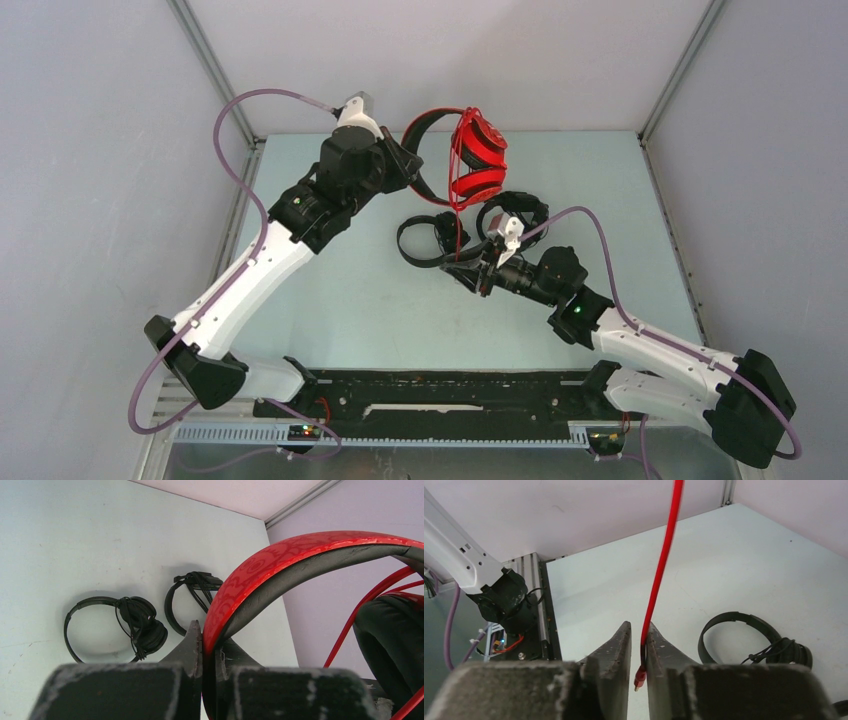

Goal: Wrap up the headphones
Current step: Wrap the headphones cable around the headphones.

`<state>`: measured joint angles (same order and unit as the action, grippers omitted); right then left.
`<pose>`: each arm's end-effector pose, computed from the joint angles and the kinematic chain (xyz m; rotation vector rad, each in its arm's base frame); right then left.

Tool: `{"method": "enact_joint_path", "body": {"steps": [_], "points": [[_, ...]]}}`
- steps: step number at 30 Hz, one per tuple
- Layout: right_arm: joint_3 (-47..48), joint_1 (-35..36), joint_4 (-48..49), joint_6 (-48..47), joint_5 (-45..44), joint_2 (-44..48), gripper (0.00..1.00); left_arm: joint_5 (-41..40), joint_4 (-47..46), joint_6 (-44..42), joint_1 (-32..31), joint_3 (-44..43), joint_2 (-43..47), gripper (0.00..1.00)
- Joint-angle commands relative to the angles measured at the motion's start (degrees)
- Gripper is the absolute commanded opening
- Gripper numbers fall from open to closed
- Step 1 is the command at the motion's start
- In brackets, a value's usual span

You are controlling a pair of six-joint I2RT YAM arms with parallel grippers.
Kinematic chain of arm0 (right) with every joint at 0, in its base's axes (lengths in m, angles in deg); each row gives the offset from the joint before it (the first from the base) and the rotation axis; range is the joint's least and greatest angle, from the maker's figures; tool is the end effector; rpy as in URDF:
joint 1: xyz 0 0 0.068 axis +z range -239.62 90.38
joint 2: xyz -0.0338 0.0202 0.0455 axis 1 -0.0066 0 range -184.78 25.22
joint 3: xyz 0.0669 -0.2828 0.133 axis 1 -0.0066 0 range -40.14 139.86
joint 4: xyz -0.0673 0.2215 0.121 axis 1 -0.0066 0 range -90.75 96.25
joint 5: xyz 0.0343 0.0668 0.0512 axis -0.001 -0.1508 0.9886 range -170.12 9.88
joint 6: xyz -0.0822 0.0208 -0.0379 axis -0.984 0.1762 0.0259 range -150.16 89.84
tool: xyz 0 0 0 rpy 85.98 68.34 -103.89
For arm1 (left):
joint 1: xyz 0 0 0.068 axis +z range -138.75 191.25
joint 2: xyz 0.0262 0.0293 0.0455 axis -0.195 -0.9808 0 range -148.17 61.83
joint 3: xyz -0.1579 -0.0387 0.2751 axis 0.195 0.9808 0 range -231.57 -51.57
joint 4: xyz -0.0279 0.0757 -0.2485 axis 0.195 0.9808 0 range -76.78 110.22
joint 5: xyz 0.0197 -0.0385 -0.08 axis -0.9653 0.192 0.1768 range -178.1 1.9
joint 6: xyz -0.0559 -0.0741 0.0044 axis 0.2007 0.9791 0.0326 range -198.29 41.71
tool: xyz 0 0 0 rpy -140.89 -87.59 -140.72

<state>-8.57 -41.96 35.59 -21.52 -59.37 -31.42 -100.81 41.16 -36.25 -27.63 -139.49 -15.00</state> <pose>0.1445 0.2027 0.3362 -0.8139 1.3724 1.0484 0.2657 -0.1905 0.4783 -0.2119 1.9182 -0.7629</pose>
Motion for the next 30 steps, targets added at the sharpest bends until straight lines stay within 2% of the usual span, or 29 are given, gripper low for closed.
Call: {"method": "enact_joint_path", "body": {"steps": [1, 3, 4, 10, 14, 18, 24, 26, 30], "points": [[-0.20, -0.13, 2.67, -0.59, 0.68, -0.23, 0.12, 2.17, -6.99, 3.62, -0.07, -3.75, 3.03, 0.00], [-0.27, -0.22, 3.04, -0.71, 0.63, -0.68, 0.02, 2.83, -7.13, 4.10, -0.11, -3.91, 2.99, 0.00], [-0.28, -0.46, 3.39, -0.69, 0.46, -0.98, 0.00, 3.17, -7.22, 4.32, -0.11, -3.92, 2.93, 0.00], [-0.53, -3.81, 5.03, 1.82, 3.39, -2.15, 0.00, 5.91, -8.00, 5.32, -0.10, -3.72, 3.41, 0.00], [-0.47, -6.73, 4.65, 3.54, 6.18, -1.71, 0.00, 11.93, -10.09, 4.93, 0.39, -2.74, 4.11, 0.00], [-0.51, -10.57, 4.15, 6.51, 9.81, -0.84, 0.00, 24.31, -13.43, 2.51, 1.40, -0.32, 5.03, 0.00], [-0.52, -14.84, 1.81, 12.60, 16.82, 0.96, 0.00, 48.55, -21.82, -1.54, 6.34, 4.91, 4.51, 0.00], [-0.46, -15.38, 1.46, 14.44, 19.06, 1.03, 0.00, 53.24, -21.42, -6.22, 7.40, 5.58, 3.89, 0.00], [-0.46, -15.77, 1.46, 17.86, 21.98, 1.04, 0.00, 57.71, -13.88, -20.86, 7.76, 4.58, 2.75, 0.00]]}}
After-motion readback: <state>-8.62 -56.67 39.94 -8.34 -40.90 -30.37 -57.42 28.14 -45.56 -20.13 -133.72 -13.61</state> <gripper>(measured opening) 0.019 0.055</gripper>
